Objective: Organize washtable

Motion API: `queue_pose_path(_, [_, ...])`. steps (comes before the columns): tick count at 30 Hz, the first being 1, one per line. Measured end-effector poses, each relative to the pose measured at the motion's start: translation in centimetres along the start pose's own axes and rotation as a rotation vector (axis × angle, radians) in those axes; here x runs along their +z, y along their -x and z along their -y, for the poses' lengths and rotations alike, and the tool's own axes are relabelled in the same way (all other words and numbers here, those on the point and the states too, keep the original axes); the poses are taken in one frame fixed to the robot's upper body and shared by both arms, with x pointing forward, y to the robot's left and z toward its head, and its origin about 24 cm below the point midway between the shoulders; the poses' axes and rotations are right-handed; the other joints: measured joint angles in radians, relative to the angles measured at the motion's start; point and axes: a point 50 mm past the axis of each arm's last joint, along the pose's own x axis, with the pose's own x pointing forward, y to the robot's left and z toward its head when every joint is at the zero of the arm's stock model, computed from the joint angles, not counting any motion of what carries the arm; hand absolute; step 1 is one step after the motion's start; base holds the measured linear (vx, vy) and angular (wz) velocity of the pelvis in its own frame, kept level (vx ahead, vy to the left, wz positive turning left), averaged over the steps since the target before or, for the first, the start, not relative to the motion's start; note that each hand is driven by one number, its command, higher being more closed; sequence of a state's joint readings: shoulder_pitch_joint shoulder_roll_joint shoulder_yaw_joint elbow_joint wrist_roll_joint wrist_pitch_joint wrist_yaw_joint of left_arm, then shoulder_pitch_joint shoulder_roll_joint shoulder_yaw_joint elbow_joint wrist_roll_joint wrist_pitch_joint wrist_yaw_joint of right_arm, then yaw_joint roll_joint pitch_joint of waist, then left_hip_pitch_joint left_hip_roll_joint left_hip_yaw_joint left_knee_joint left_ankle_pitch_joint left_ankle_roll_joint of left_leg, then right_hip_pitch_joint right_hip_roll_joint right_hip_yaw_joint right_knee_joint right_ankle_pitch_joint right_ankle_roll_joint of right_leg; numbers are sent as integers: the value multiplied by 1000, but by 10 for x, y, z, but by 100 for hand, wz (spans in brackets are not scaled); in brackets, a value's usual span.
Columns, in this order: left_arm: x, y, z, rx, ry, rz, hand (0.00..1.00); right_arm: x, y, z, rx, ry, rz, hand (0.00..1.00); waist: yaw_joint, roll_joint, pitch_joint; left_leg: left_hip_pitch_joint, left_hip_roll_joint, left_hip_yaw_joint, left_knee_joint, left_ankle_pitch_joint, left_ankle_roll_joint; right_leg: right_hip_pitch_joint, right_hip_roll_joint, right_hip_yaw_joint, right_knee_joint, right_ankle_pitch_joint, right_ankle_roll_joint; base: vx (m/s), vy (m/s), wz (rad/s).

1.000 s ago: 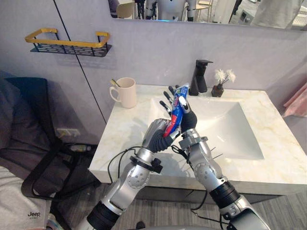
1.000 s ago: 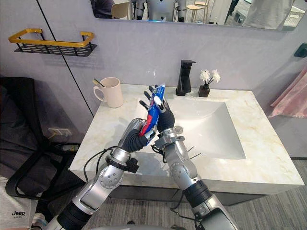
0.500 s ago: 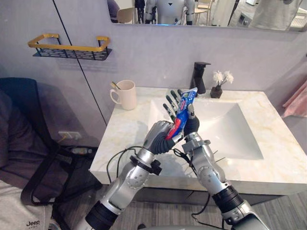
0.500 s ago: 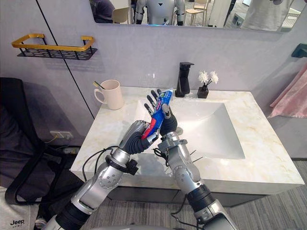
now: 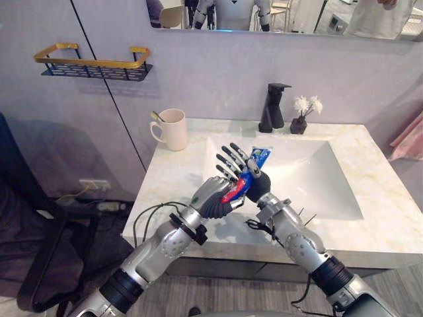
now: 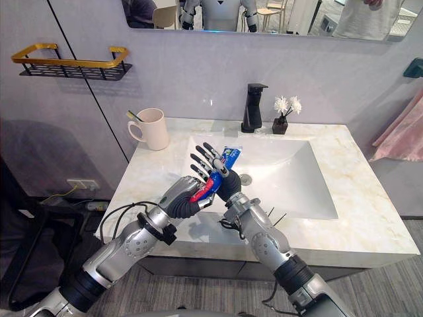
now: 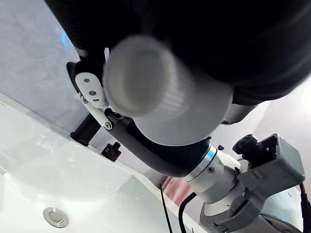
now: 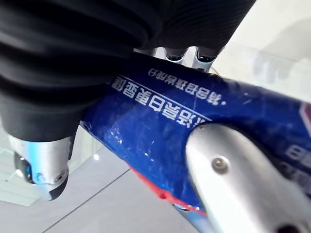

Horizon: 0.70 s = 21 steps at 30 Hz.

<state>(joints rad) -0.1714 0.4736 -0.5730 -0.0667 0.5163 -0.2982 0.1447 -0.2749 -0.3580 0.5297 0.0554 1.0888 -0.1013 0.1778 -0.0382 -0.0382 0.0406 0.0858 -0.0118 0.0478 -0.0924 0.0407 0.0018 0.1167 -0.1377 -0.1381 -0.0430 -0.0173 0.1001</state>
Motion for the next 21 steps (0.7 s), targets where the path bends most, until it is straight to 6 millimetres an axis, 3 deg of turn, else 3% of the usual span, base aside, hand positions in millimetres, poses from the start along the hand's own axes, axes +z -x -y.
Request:
queue_pose_path(10, [-2, -1, -1, 19, 8, -1, 100, 2, -4, -4, 8, 20, 33, 100, 0, 1, 1, 5, -7, 6, 2, 0, 0, -17, -1, 3, 29, -4, -1, -36, -5, -2])
queue_pose_path(11, [-2, -2, -1, 26, 11, -2, 0, 3, -5, -5, 7, 22, 40, 100, 0, 2, 1, 5, -7, 6, 2, 0, 0, -18, -2, 3, 30, -5, -1, -51, -1, 1])
queue_pose_path(21, [-7, -1, -14, 208, 67, -80, 0, 25, -14, -24, 41, 31, 212, 100, 1, 8, 2, 12, -9, -7, -1, 7, -1, -11, -4, -9, 41, -14, 3, -6, -7, 3])
